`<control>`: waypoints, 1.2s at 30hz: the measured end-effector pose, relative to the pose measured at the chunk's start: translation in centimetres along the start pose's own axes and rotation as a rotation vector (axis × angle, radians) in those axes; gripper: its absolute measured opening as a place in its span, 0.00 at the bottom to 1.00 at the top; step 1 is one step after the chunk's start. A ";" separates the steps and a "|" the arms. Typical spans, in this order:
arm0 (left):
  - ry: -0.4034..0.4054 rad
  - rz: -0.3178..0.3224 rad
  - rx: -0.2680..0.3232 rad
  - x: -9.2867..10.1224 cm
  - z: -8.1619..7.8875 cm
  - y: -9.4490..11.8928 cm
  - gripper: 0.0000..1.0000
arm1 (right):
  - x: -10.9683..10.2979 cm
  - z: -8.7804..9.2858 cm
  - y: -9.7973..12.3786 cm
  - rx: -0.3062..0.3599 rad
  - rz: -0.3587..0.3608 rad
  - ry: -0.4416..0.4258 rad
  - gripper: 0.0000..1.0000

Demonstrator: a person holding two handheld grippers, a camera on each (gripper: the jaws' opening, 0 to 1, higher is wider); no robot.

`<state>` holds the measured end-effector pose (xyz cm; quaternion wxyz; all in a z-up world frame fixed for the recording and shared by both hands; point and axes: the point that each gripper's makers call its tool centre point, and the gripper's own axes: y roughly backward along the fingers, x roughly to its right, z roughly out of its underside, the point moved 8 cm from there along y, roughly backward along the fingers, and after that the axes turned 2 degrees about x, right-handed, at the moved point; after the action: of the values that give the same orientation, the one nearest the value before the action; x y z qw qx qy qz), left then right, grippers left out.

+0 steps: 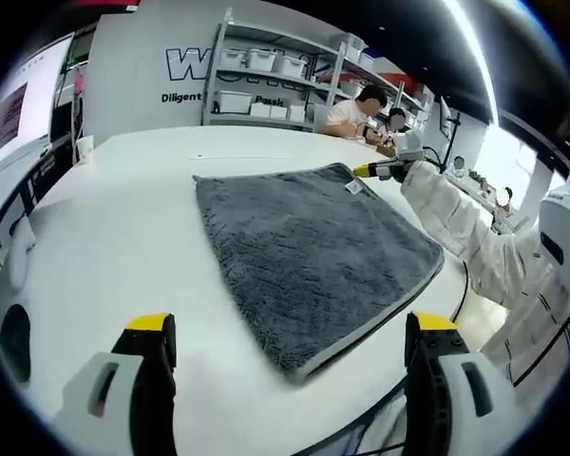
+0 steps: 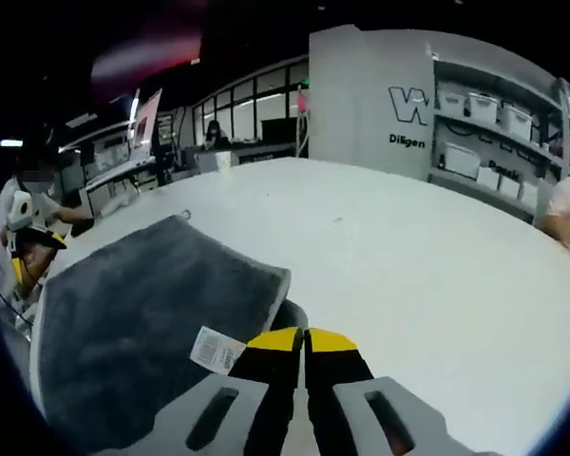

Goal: Open the folded towel by lifting each exposed corner and separating the folded layers until the towel lies flat within the target outline without major curled edges

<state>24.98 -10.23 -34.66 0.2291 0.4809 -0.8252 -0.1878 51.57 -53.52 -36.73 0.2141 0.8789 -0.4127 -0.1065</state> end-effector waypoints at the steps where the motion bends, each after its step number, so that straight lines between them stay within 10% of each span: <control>1: 0.001 -0.001 0.000 0.0 0.0 0.0 0.99 | 0.0 0.0 0.0 0.002 -0.001 -0.007 0.00; 36: -0.007 0.007 -0.019 0.2 -0.1 -0.5 0.98 | 0.6 2.4 -1.5 -0.056 0.063 0.037 0.00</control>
<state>25.29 -10.60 -34.79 0.2314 0.4750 -0.8260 -0.1962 52.17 -53.83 -39.55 0.2492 0.8609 -0.4333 -0.0949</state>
